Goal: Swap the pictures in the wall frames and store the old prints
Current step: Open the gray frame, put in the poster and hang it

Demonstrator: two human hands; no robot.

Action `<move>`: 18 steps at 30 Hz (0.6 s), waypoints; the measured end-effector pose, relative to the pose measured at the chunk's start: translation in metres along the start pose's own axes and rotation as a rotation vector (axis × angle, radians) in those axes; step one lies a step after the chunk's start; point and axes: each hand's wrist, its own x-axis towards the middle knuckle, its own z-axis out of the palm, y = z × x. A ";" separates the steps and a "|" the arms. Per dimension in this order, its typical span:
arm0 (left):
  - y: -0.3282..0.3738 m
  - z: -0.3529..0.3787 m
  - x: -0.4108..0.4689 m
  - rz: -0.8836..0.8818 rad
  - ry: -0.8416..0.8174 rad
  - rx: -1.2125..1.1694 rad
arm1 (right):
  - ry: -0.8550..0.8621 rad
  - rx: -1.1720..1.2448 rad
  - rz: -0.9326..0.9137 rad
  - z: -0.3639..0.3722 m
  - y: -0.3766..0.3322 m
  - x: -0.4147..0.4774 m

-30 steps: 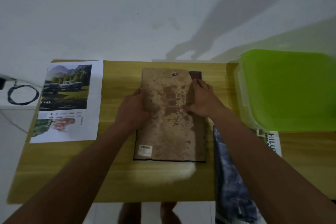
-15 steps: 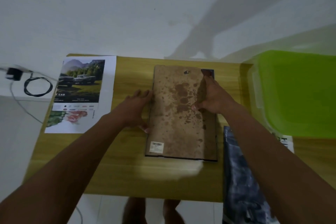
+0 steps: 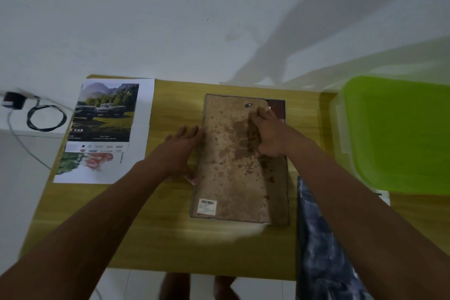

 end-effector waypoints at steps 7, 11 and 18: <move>0.010 -0.001 -0.001 0.031 -0.005 -0.007 | 0.000 -0.012 -0.063 0.002 0.003 0.000; 0.017 0.010 0.000 0.039 0.051 0.096 | 0.210 0.025 -0.085 0.018 0.009 -0.018; 0.022 0.017 0.002 0.053 0.071 0.120 | 0.049 0.052 -0.035 0.062 0.004 -0.065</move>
